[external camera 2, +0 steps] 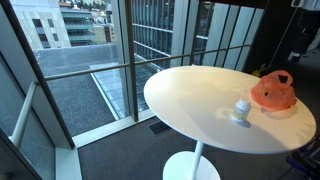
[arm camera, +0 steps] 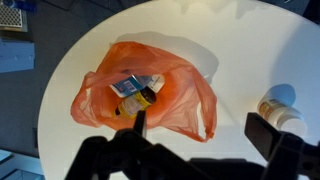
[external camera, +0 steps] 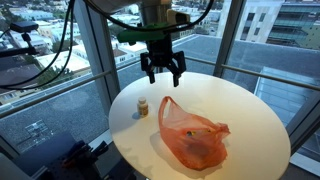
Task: Remove the white and blue container from the plastic and put it on the table
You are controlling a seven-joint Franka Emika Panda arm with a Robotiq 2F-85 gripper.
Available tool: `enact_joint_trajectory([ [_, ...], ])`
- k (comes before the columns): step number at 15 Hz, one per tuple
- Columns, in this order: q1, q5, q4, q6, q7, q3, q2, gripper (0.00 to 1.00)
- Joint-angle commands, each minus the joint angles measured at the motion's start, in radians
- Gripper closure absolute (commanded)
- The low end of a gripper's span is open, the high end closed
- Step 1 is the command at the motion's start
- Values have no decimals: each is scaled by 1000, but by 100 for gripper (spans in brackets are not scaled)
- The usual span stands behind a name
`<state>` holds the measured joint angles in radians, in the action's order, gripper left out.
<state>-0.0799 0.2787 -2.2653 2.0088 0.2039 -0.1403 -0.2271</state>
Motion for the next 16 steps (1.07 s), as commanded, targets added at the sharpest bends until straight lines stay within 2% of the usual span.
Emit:
enact_joint_trajectory([
  [1, -19, 33, -24, 140, 36, -7, 33, 0],
  [7, -50, 6, -39, 329, 76, -31, 140, 0],
  [16, -110, 28, -44, 371, 49, -61, 214, 0],
])
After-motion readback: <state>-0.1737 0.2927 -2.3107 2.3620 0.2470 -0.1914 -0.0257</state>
